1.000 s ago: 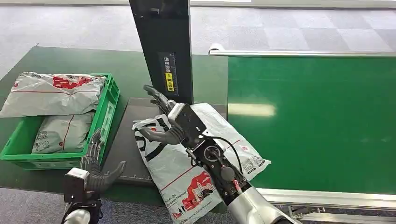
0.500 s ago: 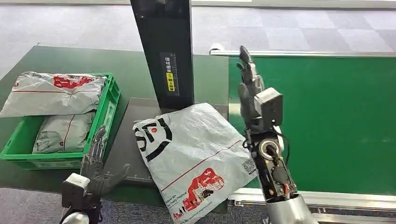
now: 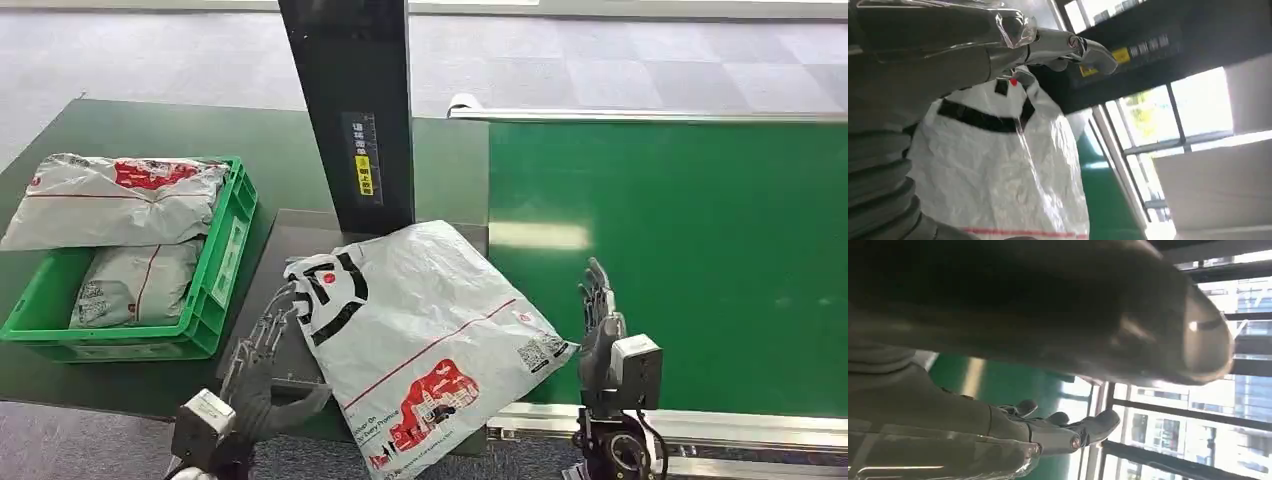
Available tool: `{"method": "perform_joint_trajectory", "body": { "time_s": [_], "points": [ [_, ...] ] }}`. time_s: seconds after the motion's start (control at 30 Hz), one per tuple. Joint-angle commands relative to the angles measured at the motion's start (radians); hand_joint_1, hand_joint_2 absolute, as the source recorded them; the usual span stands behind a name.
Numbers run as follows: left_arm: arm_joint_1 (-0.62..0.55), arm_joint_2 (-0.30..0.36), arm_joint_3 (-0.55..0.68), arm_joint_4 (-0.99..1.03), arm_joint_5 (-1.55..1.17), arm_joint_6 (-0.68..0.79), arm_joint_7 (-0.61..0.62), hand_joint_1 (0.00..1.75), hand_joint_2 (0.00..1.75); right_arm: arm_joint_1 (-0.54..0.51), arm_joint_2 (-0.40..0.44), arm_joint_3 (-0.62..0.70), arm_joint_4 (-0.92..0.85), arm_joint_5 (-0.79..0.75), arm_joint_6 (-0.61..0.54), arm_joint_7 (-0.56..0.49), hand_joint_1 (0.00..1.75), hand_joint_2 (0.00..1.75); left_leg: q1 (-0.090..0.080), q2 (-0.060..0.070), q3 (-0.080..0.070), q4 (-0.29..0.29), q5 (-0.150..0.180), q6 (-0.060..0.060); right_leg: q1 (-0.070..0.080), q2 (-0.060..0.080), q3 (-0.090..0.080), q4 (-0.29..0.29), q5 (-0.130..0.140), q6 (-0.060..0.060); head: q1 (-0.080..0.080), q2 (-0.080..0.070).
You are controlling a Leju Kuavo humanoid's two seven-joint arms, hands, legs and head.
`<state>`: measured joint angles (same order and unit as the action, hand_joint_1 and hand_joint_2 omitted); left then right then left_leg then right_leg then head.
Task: Moved the parcel from conveyor to table for the left to box.
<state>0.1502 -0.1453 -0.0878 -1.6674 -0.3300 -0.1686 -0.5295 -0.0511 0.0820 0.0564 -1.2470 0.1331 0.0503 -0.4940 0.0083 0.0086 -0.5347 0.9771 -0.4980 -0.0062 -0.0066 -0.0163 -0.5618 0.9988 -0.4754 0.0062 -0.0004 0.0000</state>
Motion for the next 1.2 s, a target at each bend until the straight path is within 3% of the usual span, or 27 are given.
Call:
{"method": "perform_joint_trajectory", "body": {
  "time_s": [0.03,0.23,0.33,0.47,0.53,0.63,0.73,0.93,0.97,1.0,1.2],
  "points": [
    [-0.082,0.09,-0.243,0.181,-0.116,-0.015,0.015,0.0,1.75,0.04,0.048,-0.061,0.026,0.022,0.009,-0.004,0.0,1.75,-0.001,-0.003,0.001,-0.002,0.001,0.0,-0.001,-0.001,0.002,-0.002,0.001,0.0,0.0,0.0],
    [-0.184,0.126,-0.358,0.363,-0.309,0.118,0.0,0.0,1.75,0.05,0.05,-0.068,-0.017,0.025,0.016,-0.006,0.0,1.75,-0.001,-0.004,0.001,-0.002,0.002,0.0,-0.001,-0.002,0.002,-0.002,0.001,0.0,0.0,0.0],
    [-0.31,0.148,-0.48,0.531,-0.617,0.333,0.085,0.0,1.75,0.038,0.049,-0.07,-0.019,0.03,0.032,-0.003,0.0,1.75,-0.001,-0.004,0.001,-0.002,0.002,0.0,-0.001,-0.003,0.001,-0.001,0.001,0.0,0.0,0.0],
    [-0.425,0.127,-0.537,0.694,-0.788,0.482,0.163,0.0,1.75,0.016,0.052,-0.072,-0.008,0.03,0.045,0.003,0.0,1.75,-0.001,-0.005,0.001,-0.001,0.003,0.0,-0.001,-0.003,0.002,-0.001,0.001,0.0,0.0,0.0],
    [-0.473,0.127,-0.575,0.75,-0.927,0.542,0.265,0.0,1.75,0.011,0.056,-0.071,-0.003,0.031,0.05,0.005,0.0,1.75,-0.001,-0.004,0.0,-0.002,0.003,0.0,-0.001,-0.002,0.001,-0.002,0.002,0.0,0.0,0.0],
    [-0.482,0.12,-0.572,0.762,-0.933,0.538,0.267,0.0,1.75,0.011,0.058,-0.071,-0.003,0.031,0.05,0.005,0.0,1.75,0.0,-0.003,0.0,-0.001,0.003,0.0,0.0,-0.001,0.001,-0.001,0.002,0.0,0.0,0.0],
    [-0.535,0.113,-0.597,0.832,-1.108,0.594,0.377,0.0,1.75,0.007,0.065,-0.075,-0.001,0.033,0.055,0.005,0.0,1.75,0.0,-0.002,0.001,-0.001,0.002,0.0,0.0,0.0,0.002,-0.001,0.002,0.0,0.0,0.0],
    [-0.586,0.093,-0.588,0.905,-1.201,0.582,0.436,0.0,1.75,0.007,0.073,-0.077,-0.004,0.035,0.059,0.006,0.0,1.75,0.0,-0.001,0.002,-0.001,0.004,0.0,0.0,0.001,0.004,-0.001,0.004,-0.001,0.0,0.0],
    [-0.595,0.088,-0.573,0.92,-1.185,0.579,0.417,1.52,1.75,0.008,0.074,-0.078,-0.005,0.035,0.059,0.006,0.0,1.75,0.0,-0.001,0.002,-0.001,0.004,0.0,0.0,0.0,0.004,-0.001,0.004,-0.001,0.0,0.0],
    [-0.59,0.079,-0.542,0.921,-1.113,0.572,0.36,1.52,1.75,0.008,0.075,-0.078,-0.006,0.035,0.059,0.006,0.0,1.75,0.0,-0.001,0.004,-0.001,0.004,0.001,-0.001,0.0,0.006,-0.001,0.003,-0.001,0.0,0.0],
    [-0.589,0.083,-0.54,0.918,-1.11,0.569,0.356,1.52,1.75,0.009,0.074,-0.078,-0.007,0.036,0.059,0.006,0.0,1.75,0.0,-0.001,0.003,-0.001,0.008,0.0,0.0,0.001,0.004,-0.001,0.007,-0.001,0.0,0.0]
  ]
}}
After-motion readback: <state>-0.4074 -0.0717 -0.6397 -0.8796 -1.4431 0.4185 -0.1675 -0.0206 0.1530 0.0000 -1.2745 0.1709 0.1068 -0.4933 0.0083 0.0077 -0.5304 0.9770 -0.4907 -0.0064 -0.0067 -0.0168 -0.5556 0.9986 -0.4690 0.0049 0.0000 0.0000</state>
